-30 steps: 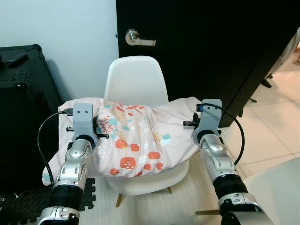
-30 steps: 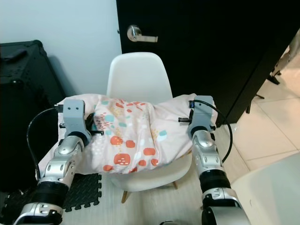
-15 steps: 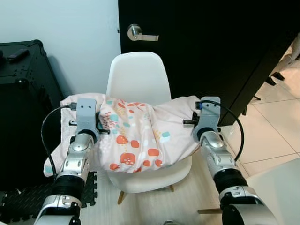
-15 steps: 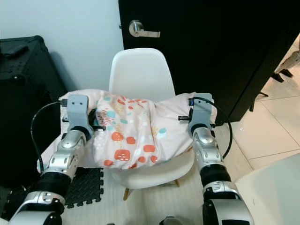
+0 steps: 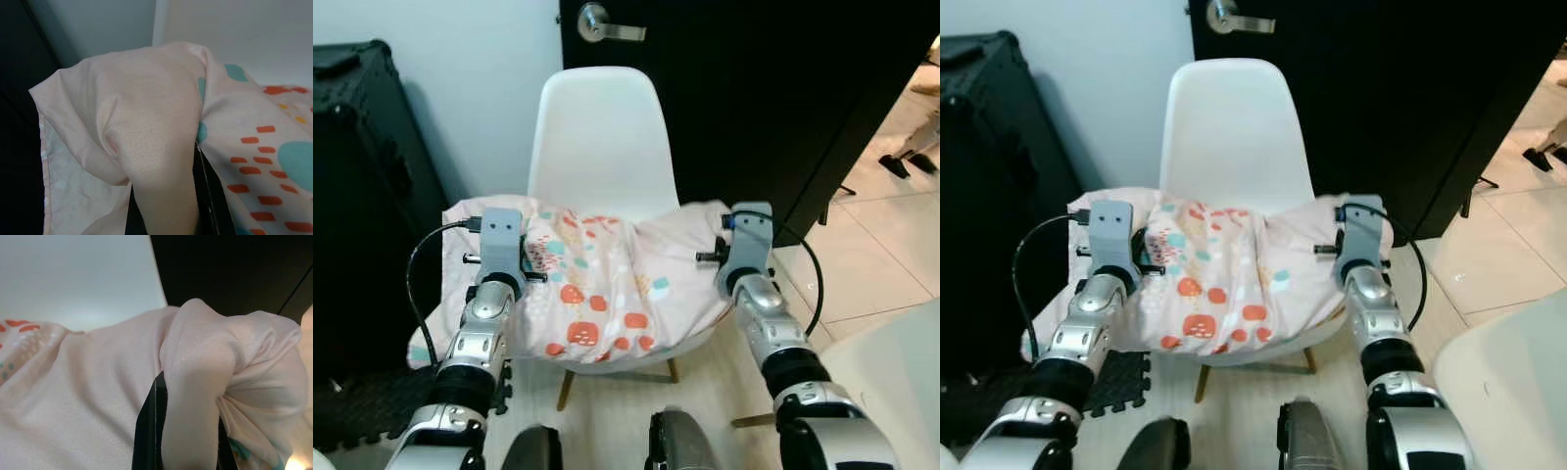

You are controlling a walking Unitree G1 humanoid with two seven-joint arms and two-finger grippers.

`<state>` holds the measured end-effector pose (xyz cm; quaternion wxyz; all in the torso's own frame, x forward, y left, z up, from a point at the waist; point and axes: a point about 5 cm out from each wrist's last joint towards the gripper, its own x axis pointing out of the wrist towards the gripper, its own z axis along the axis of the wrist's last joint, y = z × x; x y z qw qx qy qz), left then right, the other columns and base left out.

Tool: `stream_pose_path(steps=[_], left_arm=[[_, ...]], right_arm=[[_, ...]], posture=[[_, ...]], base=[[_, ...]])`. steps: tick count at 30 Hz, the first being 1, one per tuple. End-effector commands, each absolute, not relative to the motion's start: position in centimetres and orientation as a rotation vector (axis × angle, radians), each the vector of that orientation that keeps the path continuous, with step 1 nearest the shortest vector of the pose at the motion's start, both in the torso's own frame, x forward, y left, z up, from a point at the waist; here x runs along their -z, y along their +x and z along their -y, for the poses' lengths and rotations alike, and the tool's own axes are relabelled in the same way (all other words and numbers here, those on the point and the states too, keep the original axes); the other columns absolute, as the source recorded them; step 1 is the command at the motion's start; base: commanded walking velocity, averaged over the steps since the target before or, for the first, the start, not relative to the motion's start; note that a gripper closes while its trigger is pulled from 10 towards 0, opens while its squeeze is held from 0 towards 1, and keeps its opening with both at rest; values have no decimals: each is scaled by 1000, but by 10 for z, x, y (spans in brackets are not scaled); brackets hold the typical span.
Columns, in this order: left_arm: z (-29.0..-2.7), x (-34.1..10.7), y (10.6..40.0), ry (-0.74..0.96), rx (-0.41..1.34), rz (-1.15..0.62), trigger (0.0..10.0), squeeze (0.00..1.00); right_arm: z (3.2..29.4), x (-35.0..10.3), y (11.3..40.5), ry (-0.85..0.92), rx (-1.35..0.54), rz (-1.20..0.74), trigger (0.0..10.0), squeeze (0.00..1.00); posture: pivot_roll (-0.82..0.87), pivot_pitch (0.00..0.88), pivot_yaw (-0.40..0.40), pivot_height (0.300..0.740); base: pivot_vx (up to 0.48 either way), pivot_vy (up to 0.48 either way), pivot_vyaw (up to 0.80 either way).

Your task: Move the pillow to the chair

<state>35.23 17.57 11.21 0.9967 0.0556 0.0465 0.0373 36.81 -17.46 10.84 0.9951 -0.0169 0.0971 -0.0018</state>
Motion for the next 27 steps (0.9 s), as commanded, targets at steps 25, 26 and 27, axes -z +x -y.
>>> stream_pose_path(steps=[25,26,27], left_arm=[[-197,-138,372,162,-233,68,10000,0],[-197,-138,372,162,-233,68,10000,0],[-197,-135,370,148,-229,65,10000,780]], right_arm=[[146,-142,394,36,-92,-87,10000,0],[146,-142,394,36,-92,-87,10000,0],[148,-144,394,52,-92,-68,10000,1000]], posture=[[-22,122,-89,600],[-22,122,-89,600],[-28,123,-87,600]], base=[[0,0,0],[0,0,0],[0,0,0]])
